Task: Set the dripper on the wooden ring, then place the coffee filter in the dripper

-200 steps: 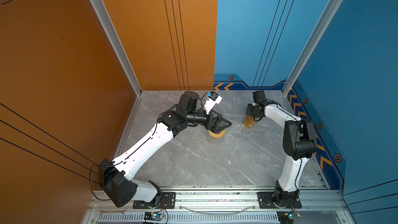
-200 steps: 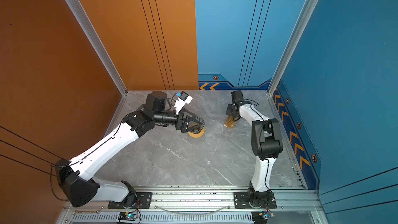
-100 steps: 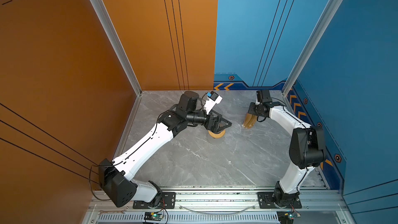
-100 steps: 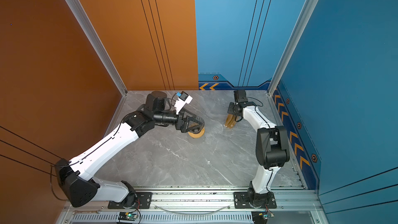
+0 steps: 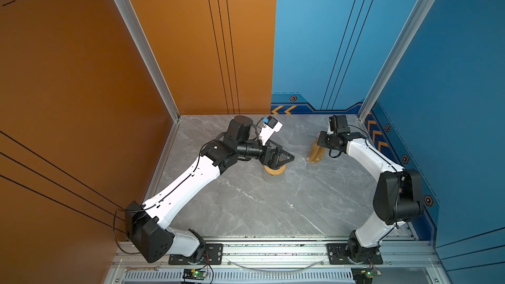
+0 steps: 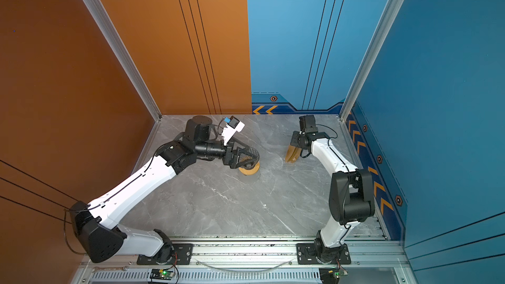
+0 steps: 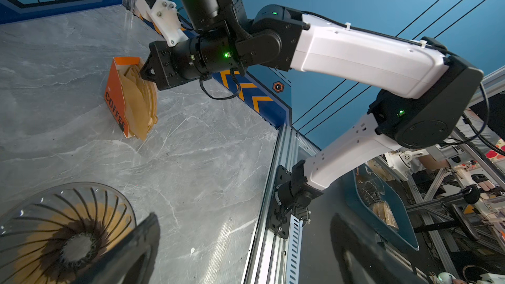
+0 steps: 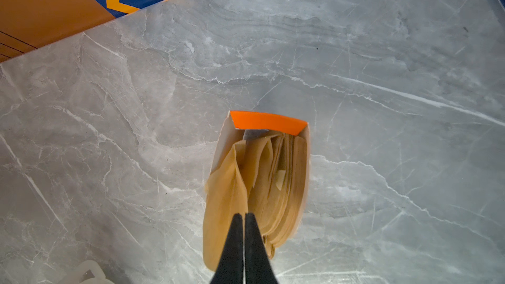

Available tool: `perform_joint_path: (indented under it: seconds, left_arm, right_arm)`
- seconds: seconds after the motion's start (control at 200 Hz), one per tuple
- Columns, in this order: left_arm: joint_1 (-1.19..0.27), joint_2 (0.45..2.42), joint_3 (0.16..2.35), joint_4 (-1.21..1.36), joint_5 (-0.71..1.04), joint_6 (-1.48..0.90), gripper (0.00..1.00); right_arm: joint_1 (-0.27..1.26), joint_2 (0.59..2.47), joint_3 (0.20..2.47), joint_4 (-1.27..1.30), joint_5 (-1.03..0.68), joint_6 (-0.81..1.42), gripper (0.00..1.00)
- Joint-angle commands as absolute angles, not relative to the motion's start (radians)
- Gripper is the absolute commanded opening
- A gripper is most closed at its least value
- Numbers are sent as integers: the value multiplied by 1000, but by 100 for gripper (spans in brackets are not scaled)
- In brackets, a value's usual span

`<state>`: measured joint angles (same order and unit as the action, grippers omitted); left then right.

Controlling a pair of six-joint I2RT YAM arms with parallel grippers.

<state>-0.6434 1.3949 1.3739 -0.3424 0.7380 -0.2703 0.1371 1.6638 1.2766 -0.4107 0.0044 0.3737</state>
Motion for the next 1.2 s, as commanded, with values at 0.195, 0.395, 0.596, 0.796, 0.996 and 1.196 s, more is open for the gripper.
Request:
perform_joint_path:
  seconds: [0.195, 0.395, 0.596, 0.796, 0.996, 1.196]
  left_arm:
    - [-661, 1388, 1390, -361, 745, -268, 98]
    - [-664, 1378, 1385, -362, 740, -250, 98]
    - [-669, 1396, 1385, -358, 750, -254, 98]
    - [-684, 1406, 1381, -361, 735, -248, 98]
    - [-691, 1407, 1394, -392, 713, -225, 98]
    - [-704, 1395, 1402, -417, 695, -204, 98]
  right_arm:
    - [203, 1471, 1123, -428, 17, 387, 13]
    - [271, 1346, 1012, -433, 52, 443, 45]
    - [233, 1308, 1012, -471, -5, 447, 55]
    - [191, 1381, 1099, -529, -54, 351, 47]
    - [137, 1528, 1246, -574, -101, 289, 31]
    - [108, 1667, 1399, -611, -105, 244, 20]
